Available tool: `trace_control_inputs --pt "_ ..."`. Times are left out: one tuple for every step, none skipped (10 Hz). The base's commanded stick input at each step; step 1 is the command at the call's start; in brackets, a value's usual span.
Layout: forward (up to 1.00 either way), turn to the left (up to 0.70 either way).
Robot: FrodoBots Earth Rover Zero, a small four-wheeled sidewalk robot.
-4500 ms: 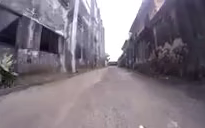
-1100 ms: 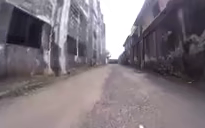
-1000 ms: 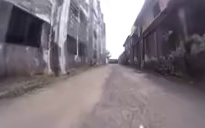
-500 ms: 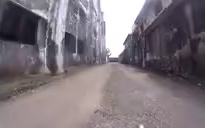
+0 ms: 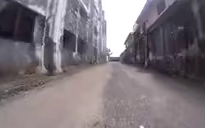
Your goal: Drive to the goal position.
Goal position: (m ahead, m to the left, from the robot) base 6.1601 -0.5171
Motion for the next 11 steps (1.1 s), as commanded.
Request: trace_control_inputs --pt "0.5 0.0" --pt "0.5 -0.27" --pt "0.5 -0.5" --pt "0.5 -0.5" --pt "0.5 -0.37" --pt "0.5 0.0" --pt "0.5 0.0" --pt "0.5 0.0" --pt "0.5 0.0" --pt "0.5 0.0" --pt "0.5 0.0"
